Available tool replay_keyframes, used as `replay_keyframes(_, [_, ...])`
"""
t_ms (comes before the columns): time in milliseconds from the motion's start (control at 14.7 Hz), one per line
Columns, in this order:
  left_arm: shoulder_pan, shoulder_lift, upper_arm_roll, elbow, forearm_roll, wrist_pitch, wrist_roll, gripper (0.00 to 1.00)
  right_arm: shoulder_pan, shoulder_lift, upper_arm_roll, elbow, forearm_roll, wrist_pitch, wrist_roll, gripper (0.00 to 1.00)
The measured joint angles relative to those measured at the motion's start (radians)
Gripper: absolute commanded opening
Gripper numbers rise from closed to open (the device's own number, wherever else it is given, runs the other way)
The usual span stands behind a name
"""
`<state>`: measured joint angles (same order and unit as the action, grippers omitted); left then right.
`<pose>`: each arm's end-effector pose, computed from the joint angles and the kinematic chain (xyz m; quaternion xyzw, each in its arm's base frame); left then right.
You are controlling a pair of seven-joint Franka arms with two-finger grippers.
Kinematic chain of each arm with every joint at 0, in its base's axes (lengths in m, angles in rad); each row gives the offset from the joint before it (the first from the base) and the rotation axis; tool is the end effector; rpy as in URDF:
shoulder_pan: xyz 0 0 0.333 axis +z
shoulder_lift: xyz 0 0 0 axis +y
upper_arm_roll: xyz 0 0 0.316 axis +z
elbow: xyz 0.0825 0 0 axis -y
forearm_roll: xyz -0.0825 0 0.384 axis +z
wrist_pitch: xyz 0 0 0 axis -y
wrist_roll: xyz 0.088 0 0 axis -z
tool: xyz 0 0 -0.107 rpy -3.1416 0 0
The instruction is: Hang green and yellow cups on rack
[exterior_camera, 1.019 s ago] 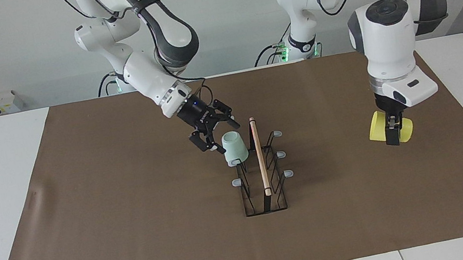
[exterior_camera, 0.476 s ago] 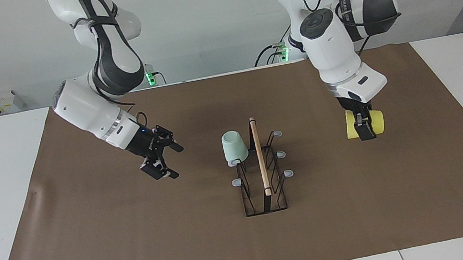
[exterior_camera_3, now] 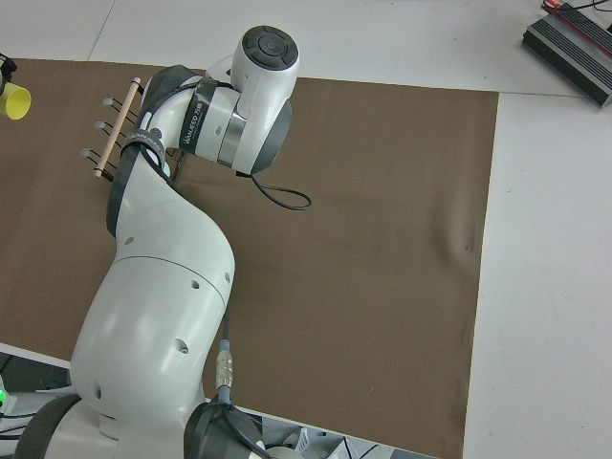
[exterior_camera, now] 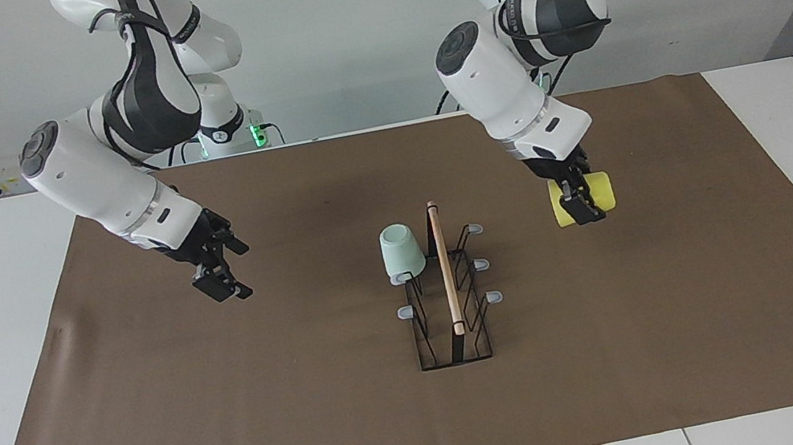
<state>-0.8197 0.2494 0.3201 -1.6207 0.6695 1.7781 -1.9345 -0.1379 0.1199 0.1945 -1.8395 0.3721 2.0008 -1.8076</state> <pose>0.5706 -0.2714 0.4991 -0.7556 -0.5489 -0.3196 0.1597 0.5980 0.0520 0.4701 -0.6442 -0.7428 -0.1523 0.1001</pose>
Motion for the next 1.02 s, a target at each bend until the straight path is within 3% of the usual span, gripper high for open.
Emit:
replay_keyframes(476, [-0.153,0.062,-0.003,-0.004,0.119,-0.152,-0.188,0.0,-0.036,-0.075,-0.003,0.1,-0.259,-0.27,0.147,1.0])
replay_keyframes(1019, [-0.233,0.162,-0.003,-0.001,0.187,-0.195,-0.262,0.0,-0.036,-0.224,-0.002,0.138,-0.316,-0.53,0.653,1.0])
